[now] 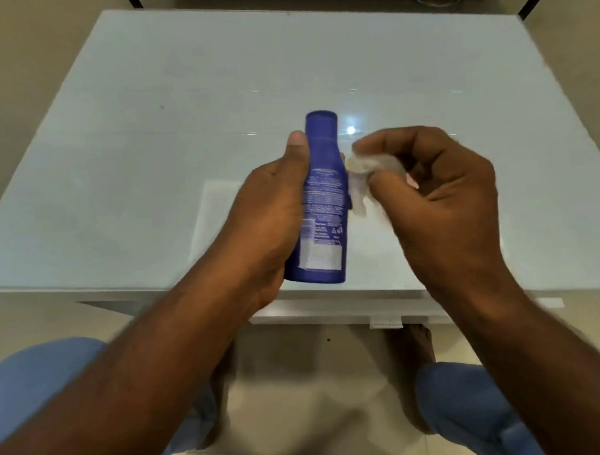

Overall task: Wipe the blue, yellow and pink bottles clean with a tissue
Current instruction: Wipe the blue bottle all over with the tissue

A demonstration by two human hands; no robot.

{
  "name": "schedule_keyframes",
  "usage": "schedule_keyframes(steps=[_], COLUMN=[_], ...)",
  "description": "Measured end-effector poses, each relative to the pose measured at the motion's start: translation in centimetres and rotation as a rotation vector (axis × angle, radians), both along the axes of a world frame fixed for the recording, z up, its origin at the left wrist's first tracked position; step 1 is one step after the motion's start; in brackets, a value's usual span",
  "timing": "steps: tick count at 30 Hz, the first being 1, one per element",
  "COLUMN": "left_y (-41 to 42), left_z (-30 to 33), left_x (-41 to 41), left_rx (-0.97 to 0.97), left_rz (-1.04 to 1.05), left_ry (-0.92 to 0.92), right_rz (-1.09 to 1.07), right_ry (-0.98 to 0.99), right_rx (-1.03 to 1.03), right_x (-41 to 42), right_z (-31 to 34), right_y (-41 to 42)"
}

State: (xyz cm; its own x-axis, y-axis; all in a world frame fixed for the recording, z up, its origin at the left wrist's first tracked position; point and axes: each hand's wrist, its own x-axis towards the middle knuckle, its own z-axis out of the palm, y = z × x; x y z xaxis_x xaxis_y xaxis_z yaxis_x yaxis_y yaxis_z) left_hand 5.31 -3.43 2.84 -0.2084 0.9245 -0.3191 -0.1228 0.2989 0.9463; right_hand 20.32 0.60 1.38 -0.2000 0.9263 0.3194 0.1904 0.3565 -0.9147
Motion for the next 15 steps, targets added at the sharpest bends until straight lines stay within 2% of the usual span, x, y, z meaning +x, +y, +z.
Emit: schedule_keyframes(steps=[4, 8, 10, 13, 15], left_y=[0.2, 0.6, 0.5, 0.1, -0.1], left_z=[-0.2, -0.2, -0.1, 0.0, -0.2], left_x=[0.5, -0.6, -0.9, -0.3, 0.3], left_rx=[-0.033, -0.033, -0.024, -0.040, -0.026], left_rz=[0.026, 0.150, 0.148, 0.010, -0.050], left_ry=[0.016, 0.024, 0.002, 0.032, 0.068], right_rz=[0.047, 0.279, 0.219, 0.039, 0.013], right_ry=[-0.127, -0.250, -0.219, -0.038, 0.023], right_rx=[0.044, 0.042, 0.036, -0.054, -0.086], right_x=[-0.2, -0.4, -0.3, 0.1, 0.2], right_z=[-0.7, -1.0, -0.9, -0.4, -0.1], right_y=[-0.2, -1.2, -1.0, -0.1, 0.2])
